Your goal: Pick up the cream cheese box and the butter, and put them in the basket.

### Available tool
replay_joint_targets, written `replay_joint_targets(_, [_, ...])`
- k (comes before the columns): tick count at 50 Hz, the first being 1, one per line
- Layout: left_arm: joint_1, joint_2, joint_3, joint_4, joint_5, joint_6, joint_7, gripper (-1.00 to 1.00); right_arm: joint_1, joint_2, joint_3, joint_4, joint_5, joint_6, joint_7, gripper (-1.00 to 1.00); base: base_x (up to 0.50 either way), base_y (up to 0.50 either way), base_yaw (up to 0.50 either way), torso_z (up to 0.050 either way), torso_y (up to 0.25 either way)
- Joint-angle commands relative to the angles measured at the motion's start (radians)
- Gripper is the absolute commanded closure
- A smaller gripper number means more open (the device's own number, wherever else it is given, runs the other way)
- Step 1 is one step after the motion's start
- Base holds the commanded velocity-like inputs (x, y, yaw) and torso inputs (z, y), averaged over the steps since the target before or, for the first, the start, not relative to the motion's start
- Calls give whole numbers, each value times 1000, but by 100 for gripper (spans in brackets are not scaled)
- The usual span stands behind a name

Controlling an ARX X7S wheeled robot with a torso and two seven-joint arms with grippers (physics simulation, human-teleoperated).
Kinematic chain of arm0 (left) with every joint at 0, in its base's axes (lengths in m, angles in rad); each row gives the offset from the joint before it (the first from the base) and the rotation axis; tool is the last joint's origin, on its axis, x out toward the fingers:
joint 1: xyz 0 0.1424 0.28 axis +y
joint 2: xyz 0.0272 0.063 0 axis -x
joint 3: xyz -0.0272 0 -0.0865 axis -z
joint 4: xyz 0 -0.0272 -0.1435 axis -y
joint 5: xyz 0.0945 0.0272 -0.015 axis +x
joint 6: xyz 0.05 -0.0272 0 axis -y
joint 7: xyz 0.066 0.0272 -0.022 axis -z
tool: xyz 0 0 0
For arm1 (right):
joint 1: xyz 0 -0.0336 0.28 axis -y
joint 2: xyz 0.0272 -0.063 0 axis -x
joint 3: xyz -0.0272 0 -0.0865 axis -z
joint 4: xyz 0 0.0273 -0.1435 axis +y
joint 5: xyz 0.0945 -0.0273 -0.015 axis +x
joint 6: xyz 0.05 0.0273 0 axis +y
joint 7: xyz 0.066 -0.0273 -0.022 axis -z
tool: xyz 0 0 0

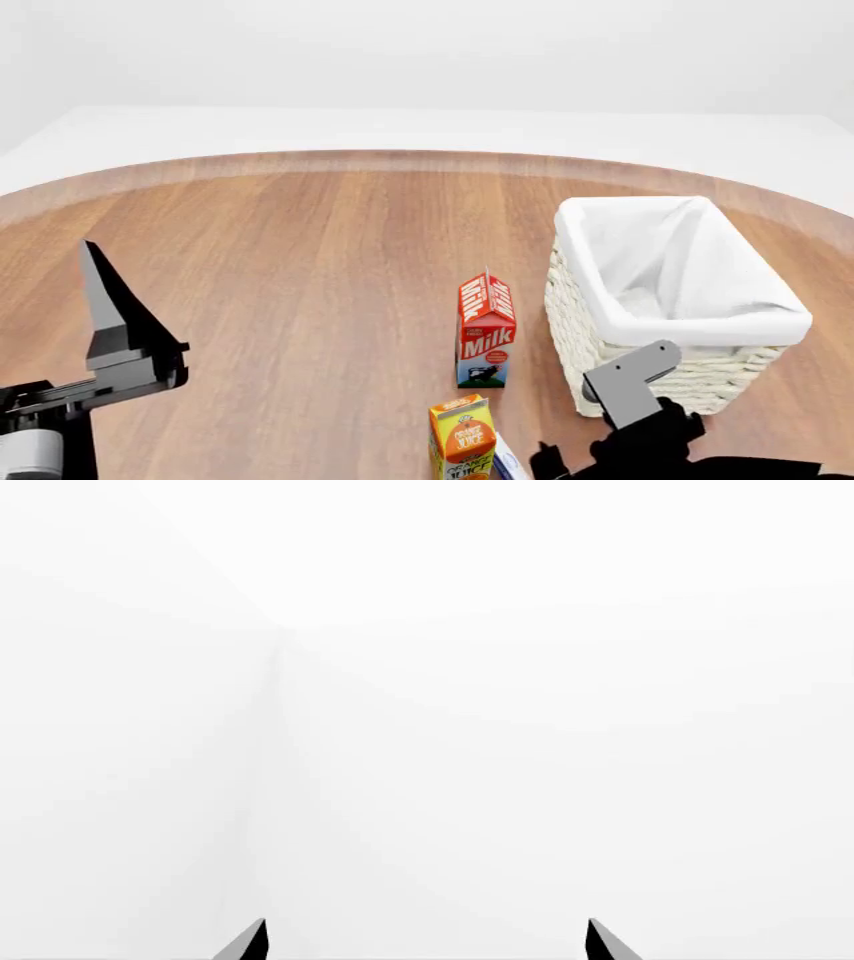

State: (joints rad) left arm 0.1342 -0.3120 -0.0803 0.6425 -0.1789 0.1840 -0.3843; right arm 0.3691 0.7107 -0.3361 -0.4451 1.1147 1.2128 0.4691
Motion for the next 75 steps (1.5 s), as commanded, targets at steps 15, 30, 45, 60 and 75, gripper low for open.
replay_joint_targets(15, [5, 14, -14, -20, 16, 13, 15, -100, 11, -75, -129, 89, -172, -101, -112, -100, 0, 0, 0, 0, 0])
replay_joint_targets(30, [8, 11, -7, -24, 17, 16, 10, -100, -12, -84, -167, 121, -235, -155, -113, -100, 0, 0, 0, 0, 0])
replay_joint_targets(45, [4, 7, -2, -37, 17, 23, 7, -100, -7, -97, -233, 130, -273, -183, -159, -100, 0, 0, 0, 0, 0])
replay_joint_targets(60, [5, 1, 1, -36, 16, 24, 2, -100, -4, -114, -260, 186, -305, -220, -186, -100, 0, 0, 0, 0, 0])
replay_joint_targets(75, [6, -3, 4, -45, 17, 31, -2, -100, -8, -144, -297, 257, -342, -255, -207, -100, 0, 0, 0, 0, 0])
